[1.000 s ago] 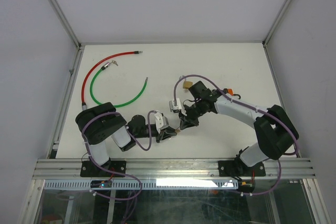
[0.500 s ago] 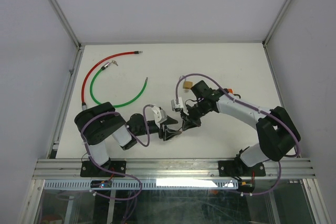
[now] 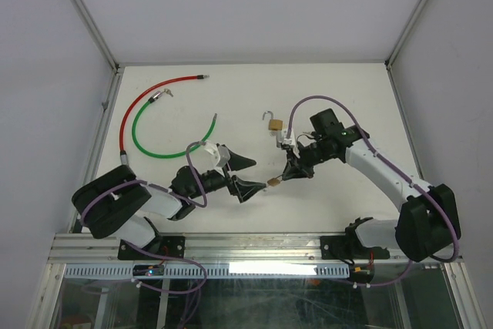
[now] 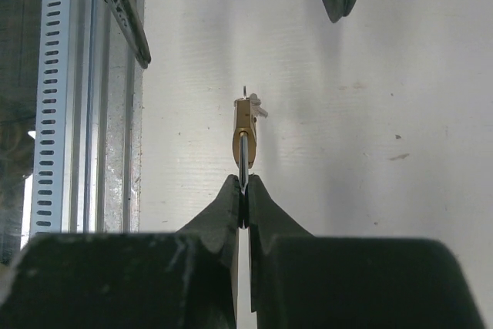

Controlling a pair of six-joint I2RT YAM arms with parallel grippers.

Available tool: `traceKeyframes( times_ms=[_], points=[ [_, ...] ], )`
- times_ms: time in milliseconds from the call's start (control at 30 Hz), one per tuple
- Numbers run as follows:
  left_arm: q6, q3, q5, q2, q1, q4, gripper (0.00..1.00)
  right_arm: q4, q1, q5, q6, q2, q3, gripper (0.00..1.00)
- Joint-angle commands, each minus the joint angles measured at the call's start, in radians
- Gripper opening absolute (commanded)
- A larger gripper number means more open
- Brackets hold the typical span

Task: Lock with the key
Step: Lock the lock.

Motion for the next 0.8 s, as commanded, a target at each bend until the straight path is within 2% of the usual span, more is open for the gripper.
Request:
traceKeyframes(
  times_ms=[0,100,200,467,567,767],
  points=[
    [-0.099,0.078,-0.027,-0.097,0.014,-0.197,0.99,-0.022,-0.047,-0.078,-0.032,-0.077,0.017,0.0],
    [-0.134,0.124,-0.025,-0.141,0.014,-0.309,0.99,-0.027,-0.07,-0.086,-0.036,-0.096,0.017,0.0],
    [-0.169,0.133,-0.031,-0.152,0.02,-0.338,0.99,-0.031,-0.084,-0.097,-0.037,-0.105,0.018,0.0],
    [-0.32,0.075,-0.003,-0.141,0.075,-0.23,0.99,-0.035,-0.1,-0.122,-0.037,-0.122,0.016,0.0],
    [-0.33,0.061,0.014,-0.126,0.079,-0.188,0.99,-0.034,-0.102,-0.125,-0.037,-0.124,0.013,0.0],
    [-0.318,0.048,-0.031,-0.142,0.079,-0.217,0.96,-0.034,-0.106,-0.14,-0.036,-0.126,0.013,0.0]
  ],
)
